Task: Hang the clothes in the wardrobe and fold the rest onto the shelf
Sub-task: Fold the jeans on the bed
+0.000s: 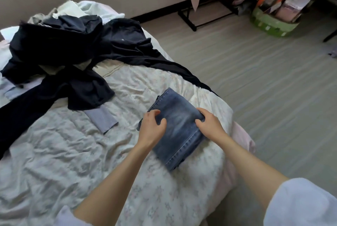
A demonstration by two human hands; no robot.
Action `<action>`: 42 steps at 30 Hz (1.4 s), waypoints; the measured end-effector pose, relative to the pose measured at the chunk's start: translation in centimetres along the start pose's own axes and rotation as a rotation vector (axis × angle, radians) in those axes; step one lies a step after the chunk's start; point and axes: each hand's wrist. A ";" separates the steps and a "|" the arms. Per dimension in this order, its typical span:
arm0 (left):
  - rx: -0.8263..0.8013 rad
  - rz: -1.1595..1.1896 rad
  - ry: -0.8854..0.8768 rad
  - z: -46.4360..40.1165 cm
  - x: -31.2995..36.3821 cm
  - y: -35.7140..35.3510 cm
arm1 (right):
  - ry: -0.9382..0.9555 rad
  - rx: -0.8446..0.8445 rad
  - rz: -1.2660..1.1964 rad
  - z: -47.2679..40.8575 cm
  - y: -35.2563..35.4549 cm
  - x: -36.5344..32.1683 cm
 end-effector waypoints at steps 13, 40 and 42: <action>0.087 0.527 0.860 -3.1 -8.0 -8.9 | -0.125 -0.191 0.190 -10.1 -1.0 9.4; 0.333 0.179 -0.119 0.0 6.0 -4.0 | 0.179 0.316 0.031 1.1 1.7 -0.5; 0.309 0.200 -0.241 1.0 9.2 -2.9 | 0.181 0.441 0.014 3.6 4.4 -2.0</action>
Point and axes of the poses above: each hand's wrist, its own z-axis away from the middle knuckle, its own y-axis out of the back of the hand, x = y × z, and after that the axes turned 1 degree about z, right-handed
